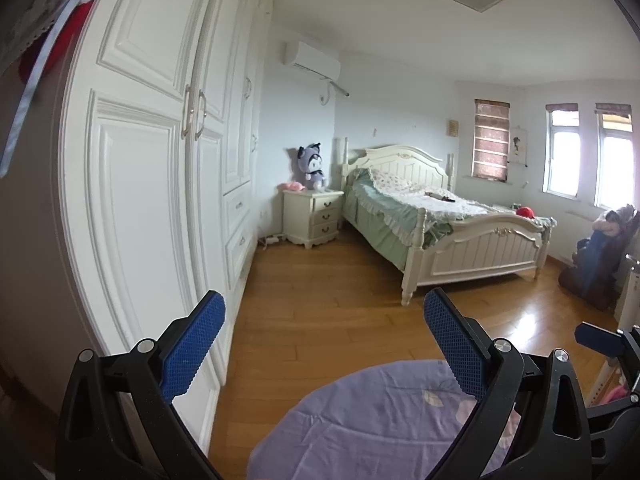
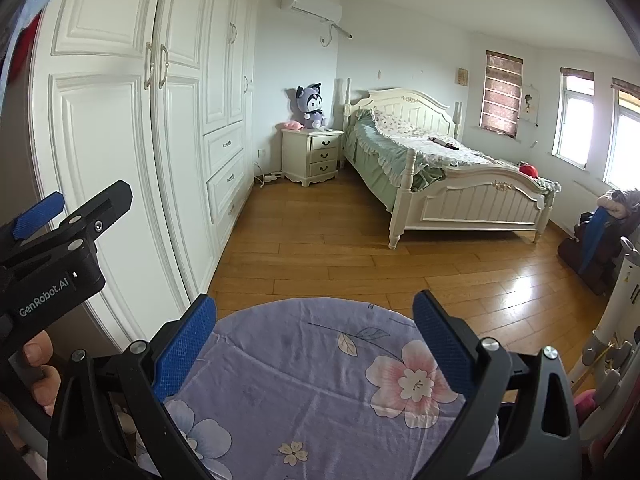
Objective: Collect trash
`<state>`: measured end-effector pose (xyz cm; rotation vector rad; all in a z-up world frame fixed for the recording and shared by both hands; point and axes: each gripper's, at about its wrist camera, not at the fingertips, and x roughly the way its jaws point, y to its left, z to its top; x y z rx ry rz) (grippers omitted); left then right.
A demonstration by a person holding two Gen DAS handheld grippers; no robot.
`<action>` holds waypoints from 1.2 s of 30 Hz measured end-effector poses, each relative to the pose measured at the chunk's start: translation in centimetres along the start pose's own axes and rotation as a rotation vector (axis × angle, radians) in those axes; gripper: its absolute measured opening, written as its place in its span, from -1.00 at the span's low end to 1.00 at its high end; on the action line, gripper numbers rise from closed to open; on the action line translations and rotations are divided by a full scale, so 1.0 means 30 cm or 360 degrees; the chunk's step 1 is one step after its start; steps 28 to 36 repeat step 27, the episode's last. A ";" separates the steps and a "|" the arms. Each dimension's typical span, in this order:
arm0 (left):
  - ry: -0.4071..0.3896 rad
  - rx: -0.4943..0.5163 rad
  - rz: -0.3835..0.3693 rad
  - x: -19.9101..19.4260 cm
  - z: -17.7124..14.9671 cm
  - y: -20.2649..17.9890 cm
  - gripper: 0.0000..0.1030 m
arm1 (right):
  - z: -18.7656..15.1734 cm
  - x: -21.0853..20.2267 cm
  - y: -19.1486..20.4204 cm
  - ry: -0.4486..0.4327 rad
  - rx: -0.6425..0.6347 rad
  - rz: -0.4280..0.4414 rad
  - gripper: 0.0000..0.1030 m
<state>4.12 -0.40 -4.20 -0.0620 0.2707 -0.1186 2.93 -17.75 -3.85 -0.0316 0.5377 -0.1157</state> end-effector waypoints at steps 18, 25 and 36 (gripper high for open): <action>0.0019 0.0038 -0.0092 0.016 0.009 0.000 0.90 | -0.001 0.014 -0.005 0.0015 0.0011 0.0020 0.89; 0.0032 0.0043 -0.0112 0.023 0.004 0.002 0.90 | 0.001 0.019 -0.006 0.0018 0.0019 0.0022 0.89; 0.0032 0.0042 -0.0114 0.025 0.007 0.001 0.90 | 0.002 0.020 -0.005 0.0017 0.0019 0.0021 0.89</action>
